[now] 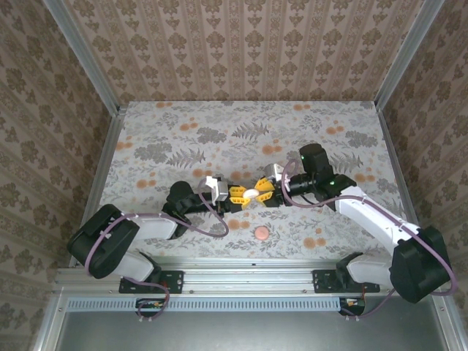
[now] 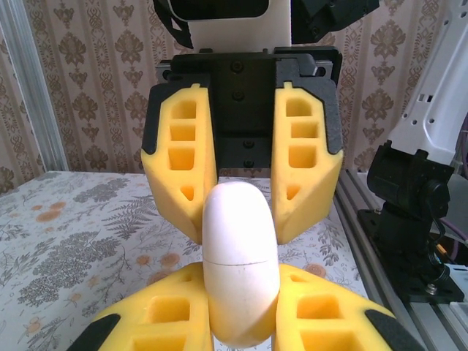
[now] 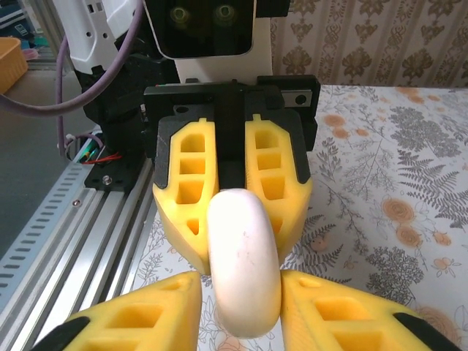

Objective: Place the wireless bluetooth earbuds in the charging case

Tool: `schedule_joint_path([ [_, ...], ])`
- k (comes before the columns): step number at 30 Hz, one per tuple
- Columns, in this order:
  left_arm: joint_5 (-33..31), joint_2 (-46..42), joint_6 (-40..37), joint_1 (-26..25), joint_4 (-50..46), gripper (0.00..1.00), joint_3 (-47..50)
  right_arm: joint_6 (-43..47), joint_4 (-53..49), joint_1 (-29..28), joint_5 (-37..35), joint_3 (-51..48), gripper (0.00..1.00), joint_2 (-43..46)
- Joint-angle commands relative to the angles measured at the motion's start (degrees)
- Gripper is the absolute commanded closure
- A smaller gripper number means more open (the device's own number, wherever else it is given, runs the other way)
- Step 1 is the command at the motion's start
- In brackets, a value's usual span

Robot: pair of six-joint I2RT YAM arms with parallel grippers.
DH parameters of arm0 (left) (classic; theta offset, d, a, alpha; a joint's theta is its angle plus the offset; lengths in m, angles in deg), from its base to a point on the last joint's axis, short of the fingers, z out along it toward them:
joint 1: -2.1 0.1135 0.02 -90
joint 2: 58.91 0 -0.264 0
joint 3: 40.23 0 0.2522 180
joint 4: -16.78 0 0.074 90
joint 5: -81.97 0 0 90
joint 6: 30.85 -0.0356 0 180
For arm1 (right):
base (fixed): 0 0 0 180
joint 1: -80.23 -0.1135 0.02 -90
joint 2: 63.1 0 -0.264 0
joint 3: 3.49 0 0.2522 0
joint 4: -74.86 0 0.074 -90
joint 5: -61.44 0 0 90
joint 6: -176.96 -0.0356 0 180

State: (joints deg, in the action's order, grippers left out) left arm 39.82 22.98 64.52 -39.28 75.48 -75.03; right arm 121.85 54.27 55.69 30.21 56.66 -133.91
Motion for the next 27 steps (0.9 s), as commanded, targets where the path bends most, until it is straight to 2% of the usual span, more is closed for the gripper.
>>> schedule_joint_path([
  [1, 0.62, -0.5, 0.14, 0.1, 1.43, 1.0, -1.81, 1.49, -0.37, 0.01, 3.63, 1.77, 0.7, -1.01],
  [6, 0.32, -0.68, 0.16, 0.08, 1.41, 1.0, -1.88, 2.29, -1.74, 0.01, 3.73, 2.58, 0.86, -1.85],
  [8, -0.25, -0.59, 0.11, 0.15, 1.36, 0.97, -1.75, 2.85, -2.97, 0.08, 3.5, 3.09, 0.89, -2.04],
  [10, -1.76, -0.75, 0.11, 0.09, 1.36, 0.89, -1.49, 2.79, -3.19, 0.09, 2.37, 3.22, 0.89, -2.03],
  [15, -9.36, -0.89, 0.47, 0.25, 1.15, 0.5, 0.22, -0.35, -5.45, 0.86, -2.85, 4.91, 0.89, -3.7],
  [17, -12.91, -0.71, 0.85, 0.52, 1.1, 0.38, 0.95, -2.39, -6.49, 1.34, -4.82, 6.03, 0.89, -5.74],
  [22, -19.51, -0.74, 2.99, 1.46, 0.36, 0.32, 2.7, -8.29, -8.27, 2.54, -7.32, 9.12, 0.89, -12.91],
  [27, -26.39, -2.61, 5.02, 2.52, -5.74, 0.3, 3.13, -21.02, -7.77, 3.86, -12.56, 13.95, 0.89, -20.86],
])
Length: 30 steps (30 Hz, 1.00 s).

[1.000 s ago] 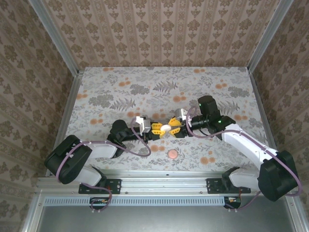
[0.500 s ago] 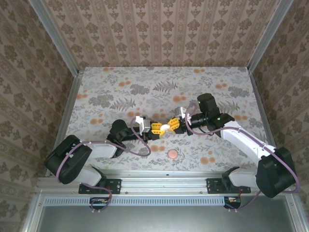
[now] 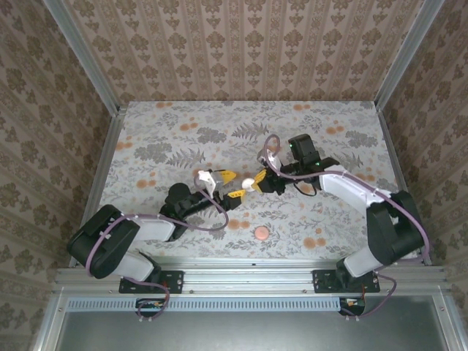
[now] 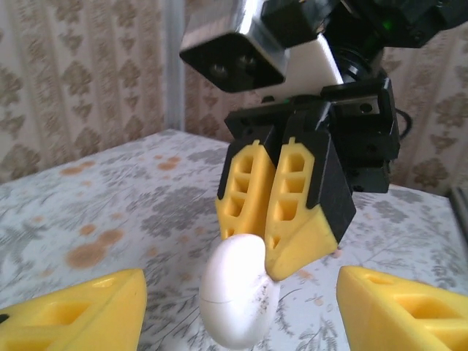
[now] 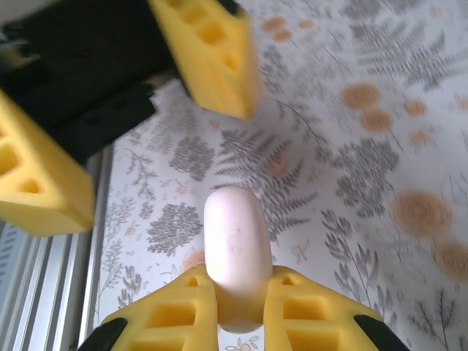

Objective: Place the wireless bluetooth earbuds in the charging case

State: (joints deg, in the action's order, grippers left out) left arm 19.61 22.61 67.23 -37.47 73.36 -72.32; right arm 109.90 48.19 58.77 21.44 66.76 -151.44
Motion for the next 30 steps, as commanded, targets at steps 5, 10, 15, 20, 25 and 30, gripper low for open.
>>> schedule_joint_path([
  [5, -15.7, -6.22, 3.79, 1.18, -16.02, 0.3, -1.28, -16.03, -12.16, 1.88, -7.79, 14.78, 0.88, -13.51],
  [10, -23.91, -11.5, 5.19, 1.25, -33.5, 0.28, -5.52, -20.35, -21.04, 3.49, -8.94, 25.35, 0.87, -23.28],
  [15, -29.31, -14.69, 5.86, 1.47, -47.91, 0.27, -9.94, -24.14, -27.14, 5.64, -9.08, 34.62, 0.86, -31.32],
  [20, -31.53, -16.25, 7.53, 1.84, -56.4, 0.27, -12.73, -25.13, -31.44, 7.09, -10.01, 40.18, 0.82, -36.31],
  [25, -32.47, -16.83, 9.63, 1.96, -62.69, 0.28, -14.84, -25.56, -34.19, 8.83, -7.72, 43.58, 0.79, -40.12],
  [30, -32.12, -17.1, 10.91, 2.0, -67.6, 0.28, -17.07, -25.36, -37.8, 10.46, -7.94, 46.71, 0.75, -43.67],
])
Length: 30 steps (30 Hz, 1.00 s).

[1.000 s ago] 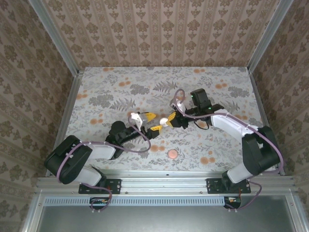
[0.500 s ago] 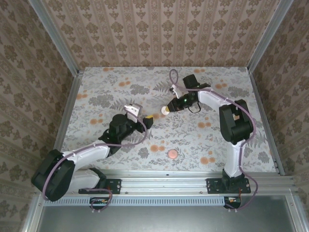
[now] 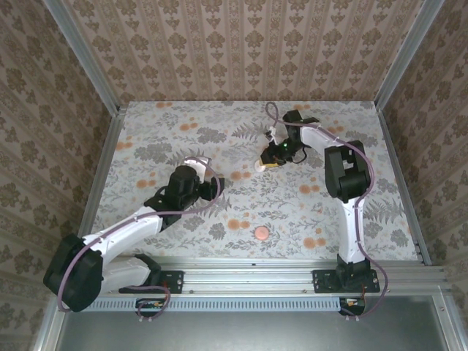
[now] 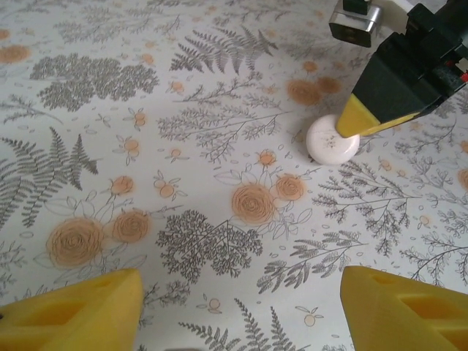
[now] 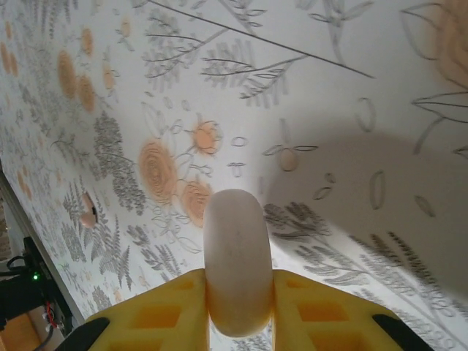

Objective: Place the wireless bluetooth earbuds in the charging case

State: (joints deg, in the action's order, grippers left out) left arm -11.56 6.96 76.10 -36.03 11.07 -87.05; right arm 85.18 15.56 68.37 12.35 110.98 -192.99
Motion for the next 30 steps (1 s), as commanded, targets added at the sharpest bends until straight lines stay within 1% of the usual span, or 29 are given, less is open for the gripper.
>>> schedule_joint_path([
  [1, -0.95, -1.45, 2.31, 0.62, -5.94, 0.28, -2.64, -0.82, -5.4, 1.03, 1.16, 2.64, 0.74, -2.41],
  [9, -1.23, -1.79, 3.29, 0.6, -10.54, 0.29, -4.57, -1.73, -6.07, 1.85, -0.15, 2.06, 0.6, -2.53],
  [12, -1.45, -1.55, 3.56, 0.6, -11.12, 0.29, -4.82, -2.38, -4.73, 2.01, -1.38, 0.37, 0.53, -0.94],
  [15, -1.8, -1.05, 4.09, 0.86, -11.68, 0.29, -5.08, -2.9, -3.2, 2.32, -2.72, -1.38, 0.49, 1.23],
  [22, -1.82, -1.01, 6.21, 1.12, -14.51, 0.3, -5.83, -3.89, -2.34, 2.53, -5.95, -4.36, 0.44, 7.77],
  [27, -2.18, 0.09, 6.99, 1.65, -18.7, 0.3, -7.69, -7.52, -2.02, 2.12, -9.43, -9.1, 0.43, 16.08],
  [30, 0.23, 1.08, 6.59, 1.66, -21.66, 0.33, -9.49, -9.44, -1.8, 1.1, -11.67, -14.85, 0.43, 23.28],
])
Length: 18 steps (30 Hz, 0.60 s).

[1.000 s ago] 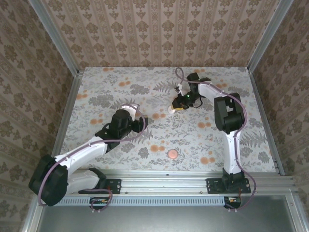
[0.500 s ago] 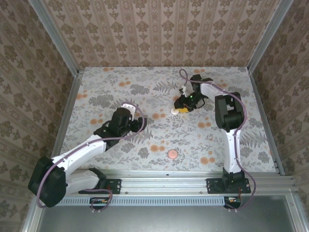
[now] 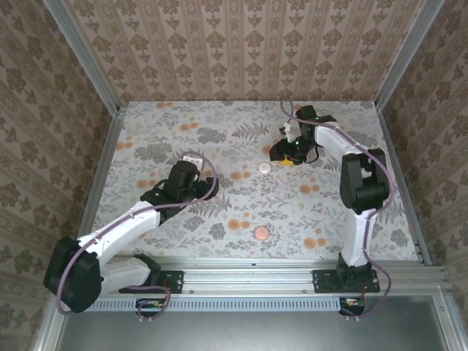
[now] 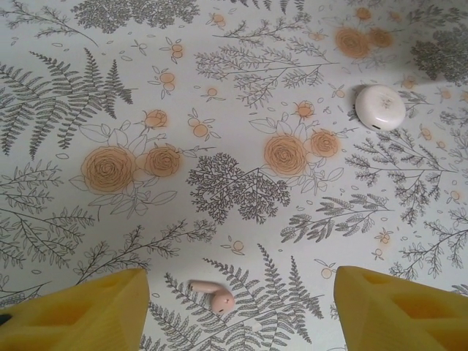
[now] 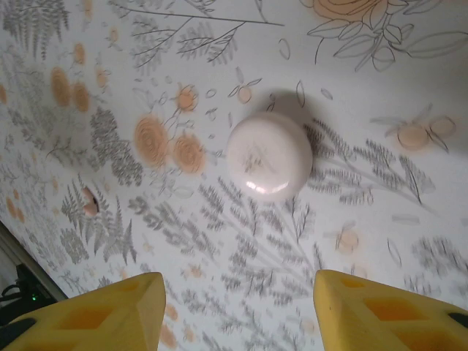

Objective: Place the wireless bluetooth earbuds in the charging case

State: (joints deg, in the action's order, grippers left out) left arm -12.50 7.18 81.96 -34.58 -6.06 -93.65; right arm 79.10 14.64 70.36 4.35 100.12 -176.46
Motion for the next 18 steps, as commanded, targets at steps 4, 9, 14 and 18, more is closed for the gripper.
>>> schedule_joint_path([
  [4, 4.7, 2.0, -1.26, -0.01, -7.39, 0.33, -4.77, -6.77, 1.5, -2.21, -5.45, -14.29, 0.43, 17.25],
  [9, 10.16, 5.89, 0.89, 0.65, -14.62, 0.34, -10.04, -9.64, -1.6, -9.1, -10.6, -22.15, 0.42, 27.97],
  [14, 12.76, 9.32, 3.56, 1.21, -18.91, 0.36, -13.37, -9.76, -5.17, -18.65, -17.78, -24.58, 0.39, 29.97],
  [18, 17.03, 9.97, 5.5, 3.52, -19.2, 0.36, -12.84, -7.67, -10.18, -24.99, -24.49, -23.66, 0.35, 26.04],
])
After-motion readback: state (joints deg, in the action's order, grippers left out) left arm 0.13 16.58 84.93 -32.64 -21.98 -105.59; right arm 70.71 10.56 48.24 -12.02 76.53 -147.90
